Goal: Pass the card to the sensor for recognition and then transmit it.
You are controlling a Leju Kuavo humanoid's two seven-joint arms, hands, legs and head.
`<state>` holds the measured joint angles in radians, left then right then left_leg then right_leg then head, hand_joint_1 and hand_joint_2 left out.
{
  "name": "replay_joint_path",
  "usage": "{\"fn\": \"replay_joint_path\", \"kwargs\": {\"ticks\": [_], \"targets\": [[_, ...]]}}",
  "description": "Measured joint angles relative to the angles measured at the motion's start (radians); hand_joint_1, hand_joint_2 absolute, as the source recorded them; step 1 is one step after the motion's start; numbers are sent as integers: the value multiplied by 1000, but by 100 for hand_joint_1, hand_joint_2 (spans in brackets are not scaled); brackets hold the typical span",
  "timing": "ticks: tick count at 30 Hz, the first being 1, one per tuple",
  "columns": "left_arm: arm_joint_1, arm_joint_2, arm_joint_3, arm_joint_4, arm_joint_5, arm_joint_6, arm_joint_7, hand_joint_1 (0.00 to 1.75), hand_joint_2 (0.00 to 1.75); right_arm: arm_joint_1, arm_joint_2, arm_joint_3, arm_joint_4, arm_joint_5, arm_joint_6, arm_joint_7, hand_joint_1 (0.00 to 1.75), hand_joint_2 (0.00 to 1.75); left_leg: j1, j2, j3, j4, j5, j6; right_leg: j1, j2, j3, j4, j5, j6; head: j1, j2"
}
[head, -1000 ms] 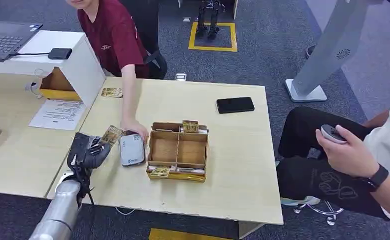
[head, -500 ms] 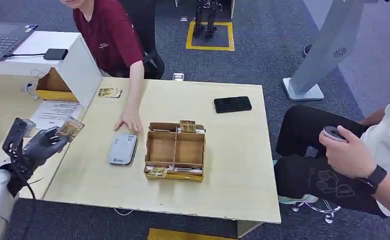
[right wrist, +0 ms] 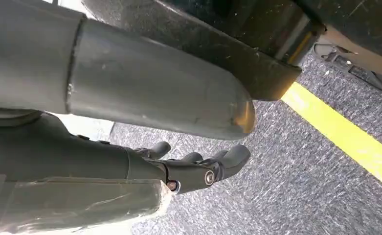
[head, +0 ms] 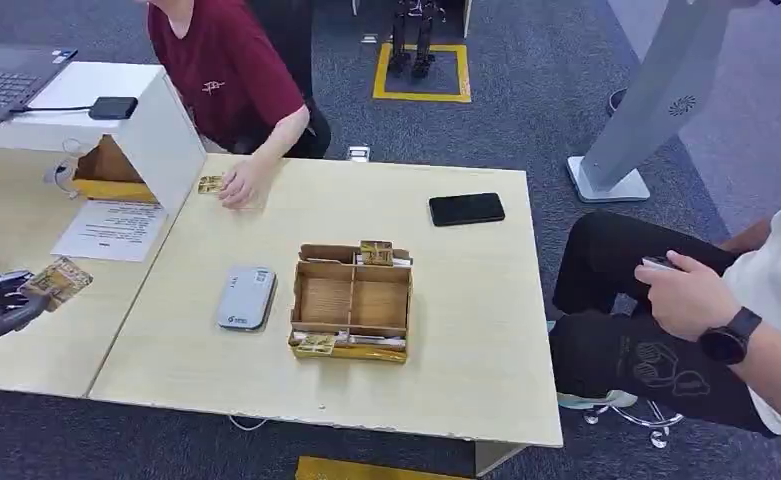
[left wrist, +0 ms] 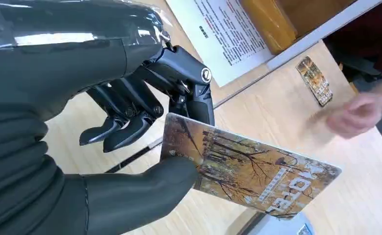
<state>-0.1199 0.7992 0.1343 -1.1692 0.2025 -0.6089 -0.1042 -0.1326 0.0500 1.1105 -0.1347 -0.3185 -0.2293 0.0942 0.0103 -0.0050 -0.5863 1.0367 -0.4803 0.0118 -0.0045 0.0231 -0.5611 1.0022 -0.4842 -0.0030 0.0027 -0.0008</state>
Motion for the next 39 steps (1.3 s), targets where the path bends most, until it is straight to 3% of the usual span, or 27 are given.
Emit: {"fn": "replay_joint_path", "kwargs": {"ticks": [6, 9, 11, 16, 22, 26, 33, 39], "targets": [[91, 119, -26, -92, 61, 1, 75, 175, 175, -1, 0, 13, 0, -5, 0, 3, 0, 0, 1, 2, 0, 0, 0, -1, 2, 1, -2, 0, 1, -2, 0, 0], [97, 166, -56, -138, 9, 11, 114, 175, 175, -3, 0, 21, 0, -6, 0, 11, 0, 0, 1, -1, 0, 0, -1, -1, 2, -2, -2, 0, 0, -3, 0, 0], [69, 171, -93, -149, -73, 34, 116, 175, 175, -5, 0, 26, 0, -8, 2, 12, 0, 0, 0, -2, 0, 0, -1, -1, 2, -2, -2, -1, 0, -3, 0, 0], [-141, 69, -290, -18, -410, 162, 53, 175, 175, -11, 6, 38, 0, -27, 2, 19, 0, 0, 0, -12, 0, 0, 3, -3, 2, -12, 2, -1, 1, -4, 0, 0], [-345, -118, -474, 218, -598, 314, 46, 175, 175, -15, 8, 57, 0, -42, 2, 23, 0, 0, 0, -13, 0, 0, 5, -4, 2, -13, 4, -1, 2, -3, 0, 0], [-412, -216, -531, 325, -640, 340, 38, 175, 175, -13, 15, 66, 0, -42, 10, 23, 0, 0, 0, -10, -1, 1, 5, -4, 2, -9, 2, -1, 3, -2, 1, 0], [-448, -276, -556, 415, -650, 338, 9, 175, 175, -11, 18, 84, 0, -52, 13, 22, 0, 0, 0, -8, -2, 0, 4, -4, 2, -7, -1, -1, 3, -2, 1, 0], [-447, -254, -556, 421, -574, 256, -15, 175, 175, -10, 19, 95, 0, -52, 16, 21, 0, 0, 0, -7, -2, 0, 4, -4, 2, -6, -1, 0, 3, -3, 1, 0]]}}
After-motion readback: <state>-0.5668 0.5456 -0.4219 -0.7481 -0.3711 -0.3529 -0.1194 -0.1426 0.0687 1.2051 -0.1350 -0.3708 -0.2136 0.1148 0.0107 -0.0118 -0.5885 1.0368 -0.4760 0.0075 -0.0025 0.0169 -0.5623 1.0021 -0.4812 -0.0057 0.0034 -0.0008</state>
